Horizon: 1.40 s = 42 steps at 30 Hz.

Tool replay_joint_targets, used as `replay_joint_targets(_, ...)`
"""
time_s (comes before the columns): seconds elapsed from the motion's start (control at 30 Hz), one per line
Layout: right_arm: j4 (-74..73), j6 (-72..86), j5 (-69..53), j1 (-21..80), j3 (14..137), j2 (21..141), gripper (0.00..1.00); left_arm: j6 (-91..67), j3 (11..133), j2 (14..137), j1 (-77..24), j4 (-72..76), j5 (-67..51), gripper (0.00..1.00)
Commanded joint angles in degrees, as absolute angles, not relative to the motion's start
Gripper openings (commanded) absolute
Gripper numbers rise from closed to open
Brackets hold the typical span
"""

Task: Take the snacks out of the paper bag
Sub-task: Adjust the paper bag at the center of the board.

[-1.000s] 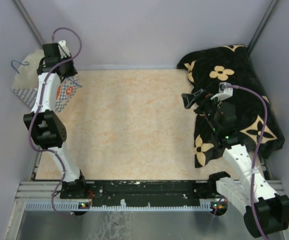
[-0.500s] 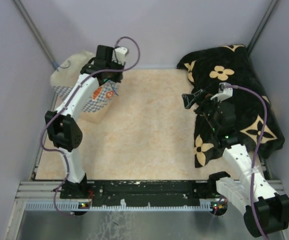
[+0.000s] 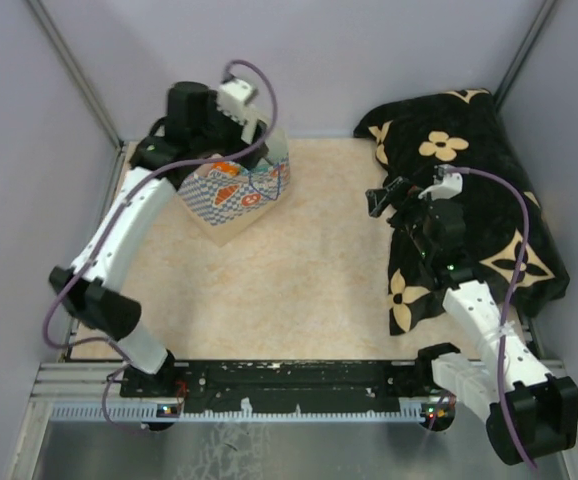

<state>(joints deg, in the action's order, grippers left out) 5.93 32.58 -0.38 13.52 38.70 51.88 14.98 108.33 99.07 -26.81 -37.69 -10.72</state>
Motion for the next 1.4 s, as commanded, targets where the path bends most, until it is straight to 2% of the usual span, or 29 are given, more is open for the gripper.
replay_joint_targets(0.0, 5.7, 29.8, 0.3, 14.4, 46.2, 54.5, 0.99, 2.5, 104.2, 84.7, -20.7, -26.0, -7.6, 1.0)
replay_joint_targets(0.17, 0.3, 20.7, 4.7, 22.7, 61.5, 64.9, 0.99, -14.0, 94.7, 75.1, -13.2, -27.5, 5.9, 1.0)
replay_joint_targets(0.23, -3.3, 16.9, 7.1, 25.9, 69.5, 71.7, 0.99, -16.2, 91.7, 74.3, -11.7, -30.2, 10.4, 1.0)
replay_joint_targets(0.33, -8.7, 14.2, 3.3, 26.7, 81.7, 81.7, 0.99, -17.8, 89.9, 77.3, -8.3, -34.2, 15.4, 1.0)
replay_joint_targets(0.43, -12.7, 9.3, 0.5, 27.2, 93.4, 91.8, 0.99, -18.5, 89.0, 80.4, -5.7, -35.4, 15.6, 1.0)
replay_joint_targets(0.6, -20.7, 2.7, -7.9, 27.4, 115.4, 111.8, 0.99, -19.0, 85.1, 80.9, -3.3, -31.0, 9.5, 1.0)
replay_joint_targets(0.77, -26.5, -0.7, -13.3, 28.1, 133.9, 124.9, 0.91, -18.8, 85.4, 83.0, -2.4, -30.5, 7.7, 1.0)
replay_joint_targets(0.87, -26.9, -2.8, -13.1, 29.0, 139.2, 128.8, 0.88, -18.8, 85.5, 83.9, -2.2, -30.0, 7.2, 0.99)
replay_joint_targets(1.0, -26.2, -5.1, -11.8, 30.6, 141.5, 130.4, 0.82, -19.1, 86.0, 84.1, -2.1, -29.2, 5.8, 0.93)
replay_joint_targets(1.07, -25.4, -5.7, -11.5, 31.0, 141.7, 130.4, 0.77, -19.4, 86.4, 83.9, -2.2, -28.7, 4.8, 0.88)
replay_joint_targets(1.17, -24.5, -6.1, -11.9, 31.5, 142.4, 130.5, 0.6, -19.4, 86.9, 84.1, -2.2, -28.1, 4.0, 0.83)
replay_joint_targets(1.3, -25.3, -7.0, -12.9, 31.7, 145.0, 131.6, 0.56, -19.4, 87.3, 84.7, -2.3, -28.3, 5.5, 0.75)
replay_joint_targets(1.37, -26.4, -7.5, -13.3, 31.8, 146.0, 132.1, 0.5, -19.4, 87.4, 85.1, -2.2, -28.9, 6.6, 0.73)
